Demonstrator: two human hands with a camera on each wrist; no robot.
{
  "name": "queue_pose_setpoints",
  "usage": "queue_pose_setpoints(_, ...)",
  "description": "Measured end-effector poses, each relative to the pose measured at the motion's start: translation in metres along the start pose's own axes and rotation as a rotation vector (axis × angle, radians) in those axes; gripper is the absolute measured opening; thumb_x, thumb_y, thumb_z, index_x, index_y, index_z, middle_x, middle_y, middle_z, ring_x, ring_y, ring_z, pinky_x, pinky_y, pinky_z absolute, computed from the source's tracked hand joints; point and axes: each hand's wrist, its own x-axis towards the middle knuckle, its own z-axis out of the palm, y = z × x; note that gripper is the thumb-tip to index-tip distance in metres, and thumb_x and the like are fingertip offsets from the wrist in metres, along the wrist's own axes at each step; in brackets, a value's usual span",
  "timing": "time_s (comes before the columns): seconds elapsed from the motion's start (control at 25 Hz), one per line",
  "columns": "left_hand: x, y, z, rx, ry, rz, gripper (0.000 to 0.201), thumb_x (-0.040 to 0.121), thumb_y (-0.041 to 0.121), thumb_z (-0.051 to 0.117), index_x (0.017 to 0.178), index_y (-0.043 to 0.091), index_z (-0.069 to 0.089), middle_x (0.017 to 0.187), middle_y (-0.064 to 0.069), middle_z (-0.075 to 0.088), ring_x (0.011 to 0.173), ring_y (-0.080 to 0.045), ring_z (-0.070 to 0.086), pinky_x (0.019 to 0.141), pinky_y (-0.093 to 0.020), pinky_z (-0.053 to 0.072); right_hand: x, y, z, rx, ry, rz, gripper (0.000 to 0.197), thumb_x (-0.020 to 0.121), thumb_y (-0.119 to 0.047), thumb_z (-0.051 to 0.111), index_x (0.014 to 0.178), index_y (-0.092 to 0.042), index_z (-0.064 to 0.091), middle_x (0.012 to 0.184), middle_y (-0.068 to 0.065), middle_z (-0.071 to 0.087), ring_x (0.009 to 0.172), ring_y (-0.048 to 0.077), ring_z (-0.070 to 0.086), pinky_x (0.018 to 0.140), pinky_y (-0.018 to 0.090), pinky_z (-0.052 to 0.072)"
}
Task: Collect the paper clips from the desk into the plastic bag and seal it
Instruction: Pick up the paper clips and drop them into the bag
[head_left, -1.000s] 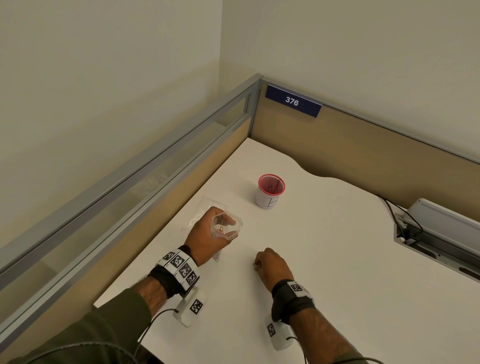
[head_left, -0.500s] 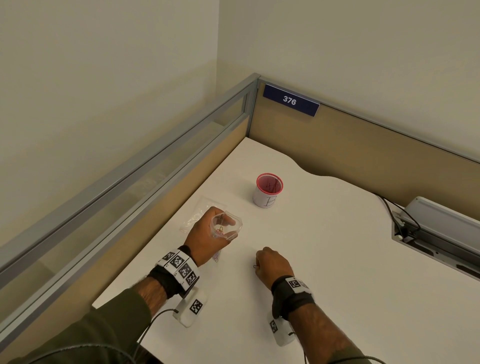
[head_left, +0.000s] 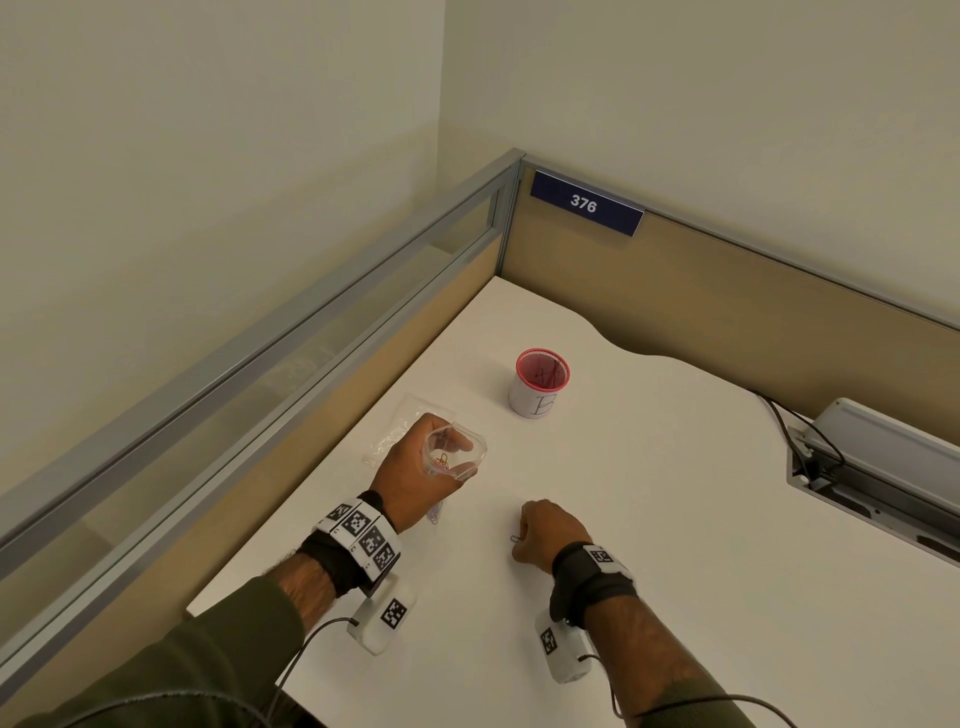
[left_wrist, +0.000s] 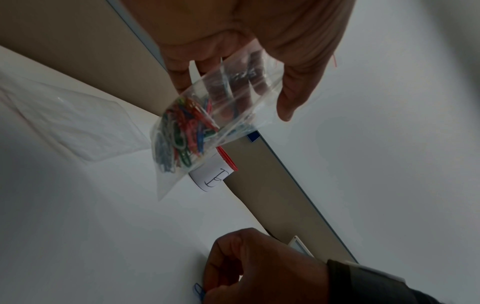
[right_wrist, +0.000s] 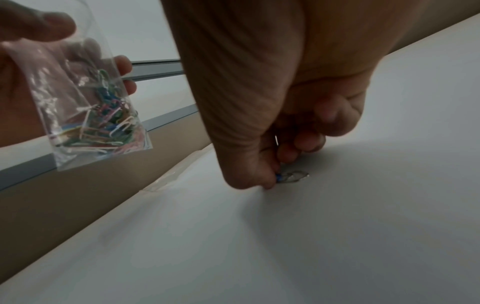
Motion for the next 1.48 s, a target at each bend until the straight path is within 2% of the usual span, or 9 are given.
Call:
queue_pose_setpoints(0.2,-0.001,0.000,0.001,-0.003,-0.010,-0.001,0.040,0.074,0.026,0.081,0.107,0.016,0.060,0.112,0.001,0.070,0.113,-0.014,0.065,0.096,-0.028,0.052,-0.004,-0.001,0.002,-0.028,0.011,-0.026,0.017,0.076,-0.025,0.062,0.088,-0.020,0.051,0.103,0.004,0.054,0.082,0.020,0.048,0.079,0.033,0.048)
queue_pose_setpoints(0.32,0.000,-0.003,0.002,-0.002,-0.019,0.003,0.042,0.072,0.031,0.080,0.106,0.017,0.060,0.112,0.001,0.070,0.113,-0.015,0.065,0.097,-0.030,0.053,-0.009,-0.003,0.006,-0.062,0.037,-0.066,0.015,0.081,-0.018,0.057,0.086,-0.020,0.044,0.093,0.001,0.045,0.081,0.019,0.045,0.075,0.031,0.043)
queue_pose_setpoints(0.52,0.001,-0.002,0.005,0.008,-0.029,0.002,0.044,0.072,0.032,0.080,0.108,0.016,0.059,0.112,0.004,0.070,0.113,-0.014,0.065,0.098,-0.033,0.054,-0.012,0.001,0.006,0.064,0.099,-0.066,0.010,0.084,-0.010,0.051,0.091,-0.017,0.050,0.097,0.006,0.060,0.081,0.021,0.051,0.074,0.031,0.045)
queue_pose_setpoints(0.64,0.001,-0.001,0.005,0.011,-0.018,0.000,0.042,0.073,0.028,0.081,0.108,0.016,0.059,0.111,0.005,0.071,0.112,-0.013,0.065,0.098,-0.032,0.053,-0.013,0.005,-0.011,0.219,0.217,-0.072,0.026,0.084,-0.010,0.053,0.106,-0.020,0.063,0.105,0.005,0.066,0.092,0.022,0.061,0.078,0.026,0.045)
queue_pose_setpoints(0.84,0.001,-0.002,0.005,0.027,-0.016,-0.002,0.037,0.079,0.018,0.083,0.108,0.017,0.060,0.110,0.003,0.070,0.111,-0.012,0.066,0.098,-0.033,0.053,-0.033,-0.019,-0.073,0.586,0.505,-0.222,0.013,0.083,-0.010,0.062,0.090,-0.019,0.069,0.083,-0.006,0.067,0.073,0.008,0.061,0.069,0.020,0.049)
queue_pose_setpoints(1.04,0.002,0.000,0.007,0.041,-0.040,-0.015,0.042,0.073,0.031,0.083,0.107,0.026,0.059,0.107,0.009,0.070,0.109,-0.015,0.067,0.096,-0.042,0.056,-0.062,-0.063,-0.112,0.701,0.583,-0.413,0.011,0.085,-0.011,0.066,0.089,-0.021,0.067,0.083,-0.009,0.067,0.072,-0.001,0.059,0.067,0.007,0.047)
queue_pose_setpoints(1.28,0.001,0.008,0.013,0.075,-0.046,0.035,0.042,0.069,0.043,0.079,0.100,0.037,0.051,0.100,0.006,0.066,0.101,-0.022,0.067,0.088,-0.038,0.057,-0.069,-0.079,-0.106,0.565,0.520,-0.458,0.009,0.087,-0.024,0.065,0.095,-0.020,0.069,0.091,-0.004,0.067,0.079,0.011,0.060,0.073,0.025,0.055)
queue_pose_setpoints(1.4,0.000,0.011,0.013,0.068,-0.050,0.043,0.037,0.078,0.028,0.082,0.100,0.035,0.054,0.103,0.006,0.066,0.106,-0.018,0.066,0.092,-0.037,0.056,-0.071,-0.070,-0.107,0.519,0.577,-0.442,0.011,0.088,-0.025,0.065,0.097,-0.020,0.069,0.089,-0.002,0.063,0.078,0.012,0.058,0.073,0.026,0.053)
queue_pose_setpoints(1.48,0.001,0.011,0.014,0.055,-0.050,0.047,0.037,0.077,0.030,0.082,0.103,0.031,0.055,0.103,0.002,0.066,0.105,-0.018,0.066,0.090,-0.034,0.055,-0.074,-0.063,-0.107,0.406,0.508,-0.440,0.019,0.085,-0.036,0.067,0.099,-0.025,0.068,0.086,-0.005,0.059,0.076,0.011,0.055,0.069,0.028,0.051)
